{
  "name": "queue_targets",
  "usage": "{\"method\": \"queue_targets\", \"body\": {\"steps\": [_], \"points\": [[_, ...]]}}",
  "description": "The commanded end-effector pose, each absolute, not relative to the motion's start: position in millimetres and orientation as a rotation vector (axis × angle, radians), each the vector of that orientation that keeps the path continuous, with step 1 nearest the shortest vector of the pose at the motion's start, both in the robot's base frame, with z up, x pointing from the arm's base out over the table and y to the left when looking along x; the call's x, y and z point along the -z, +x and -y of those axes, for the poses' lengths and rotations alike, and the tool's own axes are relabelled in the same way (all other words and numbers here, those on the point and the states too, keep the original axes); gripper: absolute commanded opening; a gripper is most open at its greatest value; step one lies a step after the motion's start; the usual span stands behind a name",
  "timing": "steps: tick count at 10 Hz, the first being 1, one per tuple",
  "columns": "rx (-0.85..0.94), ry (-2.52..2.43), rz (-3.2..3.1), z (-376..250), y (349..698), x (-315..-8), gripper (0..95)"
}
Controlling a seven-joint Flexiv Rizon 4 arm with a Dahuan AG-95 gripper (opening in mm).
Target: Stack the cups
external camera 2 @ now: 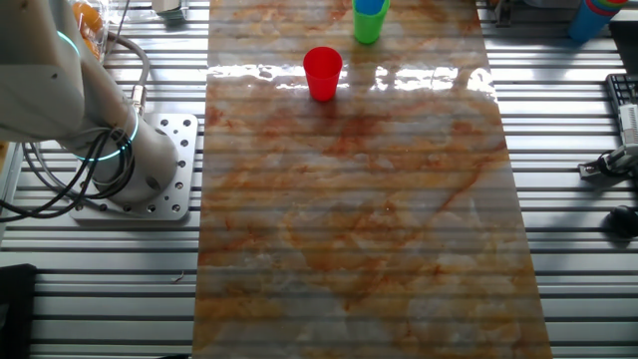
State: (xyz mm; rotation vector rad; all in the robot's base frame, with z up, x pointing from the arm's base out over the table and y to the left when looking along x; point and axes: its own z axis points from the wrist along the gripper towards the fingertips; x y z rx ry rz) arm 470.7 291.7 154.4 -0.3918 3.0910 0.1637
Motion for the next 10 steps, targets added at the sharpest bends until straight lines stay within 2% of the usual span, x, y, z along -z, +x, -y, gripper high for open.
{"method": "queue_targets", "body": {"steps": [1,3,4,7,10], "points": [[-0.16,-0.418,-3.086,-292.2,470.9,-154.5,19.0],[-0.158,-0.428,-3.079,-294.1,471.1,-152.8,19.0],[-0.157,-0.433,-3.078,-294.6,471.1,-152.4,38.0],[-0.151,-0.454,-3.067,-290.8,470.7,-155.6,38.0],[-0.106,-0.527,-3.086,-259.4,460.3,-168.9,38.0]]}}
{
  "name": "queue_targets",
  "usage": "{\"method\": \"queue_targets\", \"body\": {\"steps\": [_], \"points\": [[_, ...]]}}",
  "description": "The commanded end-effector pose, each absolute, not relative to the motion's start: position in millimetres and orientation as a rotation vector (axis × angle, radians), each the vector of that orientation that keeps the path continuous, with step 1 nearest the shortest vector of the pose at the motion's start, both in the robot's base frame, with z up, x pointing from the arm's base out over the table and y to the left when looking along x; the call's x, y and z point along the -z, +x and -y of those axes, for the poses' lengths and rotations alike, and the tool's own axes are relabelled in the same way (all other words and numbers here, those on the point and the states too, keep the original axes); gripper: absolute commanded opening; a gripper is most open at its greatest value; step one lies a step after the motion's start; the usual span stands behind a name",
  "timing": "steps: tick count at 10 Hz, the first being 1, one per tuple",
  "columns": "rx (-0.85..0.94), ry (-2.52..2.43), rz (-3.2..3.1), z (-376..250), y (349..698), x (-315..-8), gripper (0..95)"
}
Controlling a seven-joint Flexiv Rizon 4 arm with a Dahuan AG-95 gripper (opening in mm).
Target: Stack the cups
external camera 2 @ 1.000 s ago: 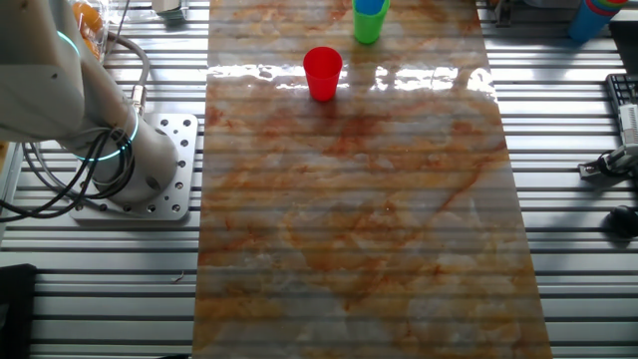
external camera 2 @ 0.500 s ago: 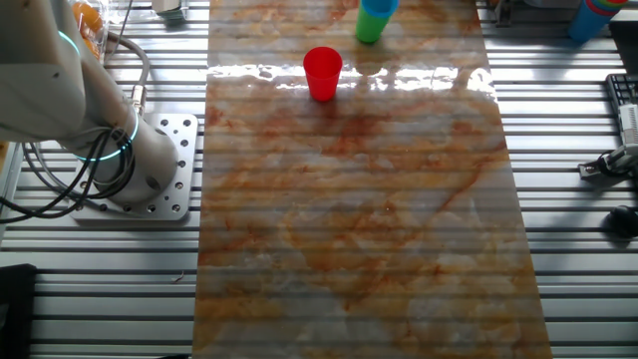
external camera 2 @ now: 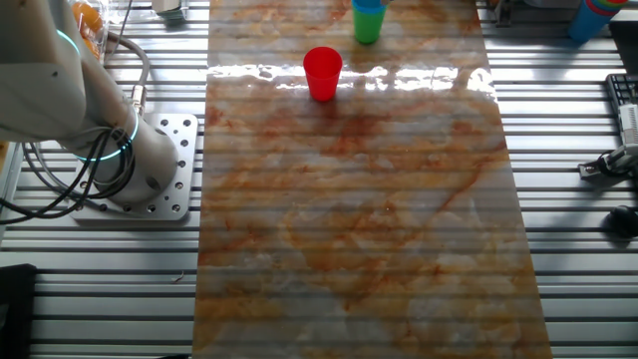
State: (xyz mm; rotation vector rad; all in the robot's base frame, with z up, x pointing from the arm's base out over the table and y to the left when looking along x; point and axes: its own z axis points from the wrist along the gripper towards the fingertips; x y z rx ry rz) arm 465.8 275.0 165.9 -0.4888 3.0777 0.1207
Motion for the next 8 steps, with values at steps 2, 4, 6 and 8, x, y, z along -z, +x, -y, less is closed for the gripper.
{"method": "queue_targets", "body": {"steps": [2,4,6,8], "points": [[-0.025,-0.563,-3.099,-237.7,447.0,-165.2,38.0],[-0.008,-0.628,-3.104,-221.1,433.4,-158.3,38.0],[0.007,-0.878,-3.074,-202.4,419.3,-150.7,38.0],[0.041,-1.051,-3.047,-193.9,411.6,-145.5,38.0]]}}
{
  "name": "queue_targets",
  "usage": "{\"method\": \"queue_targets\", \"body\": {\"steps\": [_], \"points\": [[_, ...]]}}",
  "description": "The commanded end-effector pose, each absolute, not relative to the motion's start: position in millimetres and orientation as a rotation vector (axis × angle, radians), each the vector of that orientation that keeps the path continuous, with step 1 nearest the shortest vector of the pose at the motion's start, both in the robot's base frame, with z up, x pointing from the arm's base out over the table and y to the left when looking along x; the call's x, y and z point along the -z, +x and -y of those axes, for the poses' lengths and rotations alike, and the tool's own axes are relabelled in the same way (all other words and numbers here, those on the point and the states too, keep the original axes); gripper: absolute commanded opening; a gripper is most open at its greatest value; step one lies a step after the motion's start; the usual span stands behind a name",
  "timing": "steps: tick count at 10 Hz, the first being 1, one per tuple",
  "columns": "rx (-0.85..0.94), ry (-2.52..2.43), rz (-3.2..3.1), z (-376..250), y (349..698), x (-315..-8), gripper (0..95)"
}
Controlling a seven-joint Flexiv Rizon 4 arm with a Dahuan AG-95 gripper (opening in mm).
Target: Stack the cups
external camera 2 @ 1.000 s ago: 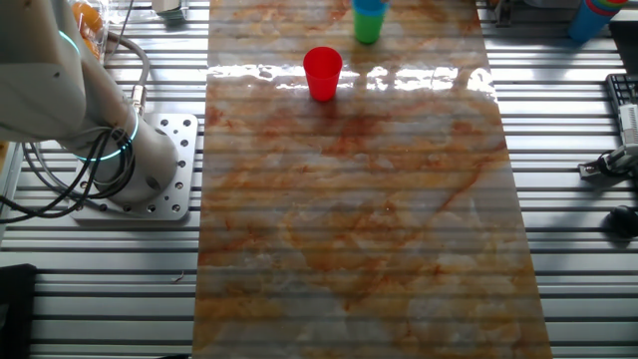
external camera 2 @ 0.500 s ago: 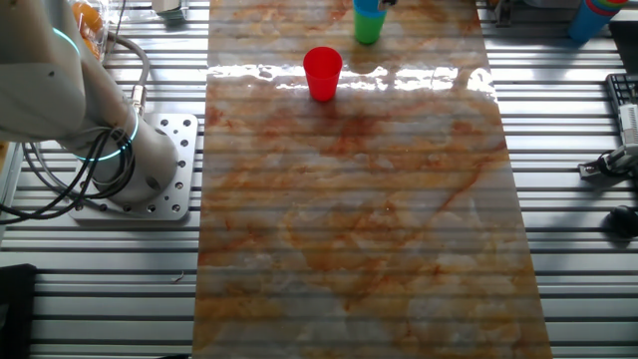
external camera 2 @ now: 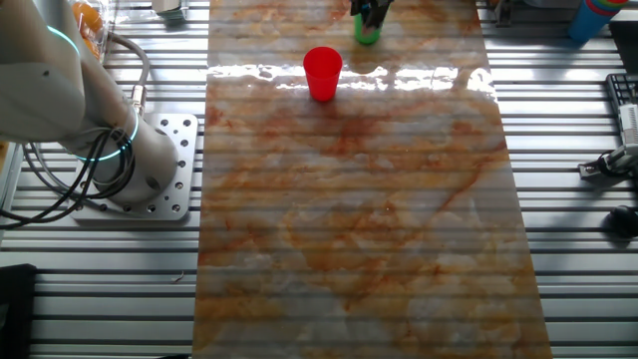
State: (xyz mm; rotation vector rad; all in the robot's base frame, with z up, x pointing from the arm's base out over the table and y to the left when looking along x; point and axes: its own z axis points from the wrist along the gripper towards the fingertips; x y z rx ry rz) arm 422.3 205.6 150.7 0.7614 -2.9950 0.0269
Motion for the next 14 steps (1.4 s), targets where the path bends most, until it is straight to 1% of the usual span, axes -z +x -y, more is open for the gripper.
{"method": "queue_targets", "body": {"steps": [1,5,8,11,14], "points": [[-0.034,1.083,2.867,-191.2,408.8,-143.8,38.0],[-0.033,1.314,2.767,-175.0,401.5,-150.3,38.0],[-0.036,1.447,2.716,-165.1,400.3,-137.0,38.0],[-0.035,1.501,2.69,-169.3,405.4,-129.7,38.0],[-0.032,1.551,2.667,-168.7,402.1,-119.6,38.0]]}}
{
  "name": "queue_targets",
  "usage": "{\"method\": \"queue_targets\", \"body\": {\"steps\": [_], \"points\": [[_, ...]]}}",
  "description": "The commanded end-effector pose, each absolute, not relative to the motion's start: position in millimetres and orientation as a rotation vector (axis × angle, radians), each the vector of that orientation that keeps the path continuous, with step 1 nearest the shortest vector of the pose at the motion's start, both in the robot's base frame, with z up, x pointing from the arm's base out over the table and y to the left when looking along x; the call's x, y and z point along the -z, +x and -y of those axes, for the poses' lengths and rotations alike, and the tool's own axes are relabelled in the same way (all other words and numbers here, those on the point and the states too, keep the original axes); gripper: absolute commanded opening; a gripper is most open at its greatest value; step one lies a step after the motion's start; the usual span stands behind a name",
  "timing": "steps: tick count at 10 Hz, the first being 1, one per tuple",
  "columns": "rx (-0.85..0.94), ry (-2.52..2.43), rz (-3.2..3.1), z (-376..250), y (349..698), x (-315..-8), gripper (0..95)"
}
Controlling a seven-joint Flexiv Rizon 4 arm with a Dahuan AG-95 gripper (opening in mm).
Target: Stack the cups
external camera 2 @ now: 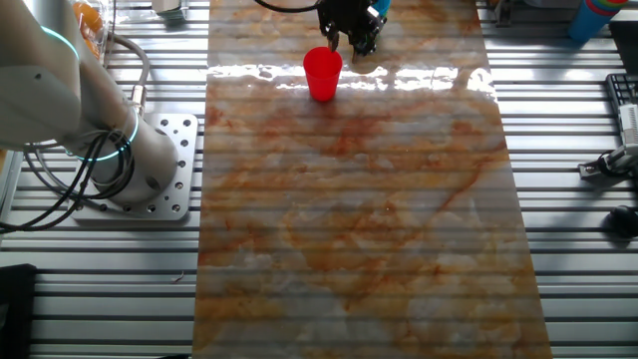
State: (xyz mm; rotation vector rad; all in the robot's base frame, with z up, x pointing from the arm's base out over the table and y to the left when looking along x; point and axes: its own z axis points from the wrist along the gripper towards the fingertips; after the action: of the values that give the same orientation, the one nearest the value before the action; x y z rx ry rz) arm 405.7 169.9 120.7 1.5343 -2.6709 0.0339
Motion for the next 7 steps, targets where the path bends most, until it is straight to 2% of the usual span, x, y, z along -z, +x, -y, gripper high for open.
{"method": "queue_targets", "body": {"steps": [1,7], "points": [[-0.023,1.558,2.667,-169.2,398.5,-115.2,38.0],[-0.046,1.584,2.673,-165.6,392.0,-100.7,38.0]]}}
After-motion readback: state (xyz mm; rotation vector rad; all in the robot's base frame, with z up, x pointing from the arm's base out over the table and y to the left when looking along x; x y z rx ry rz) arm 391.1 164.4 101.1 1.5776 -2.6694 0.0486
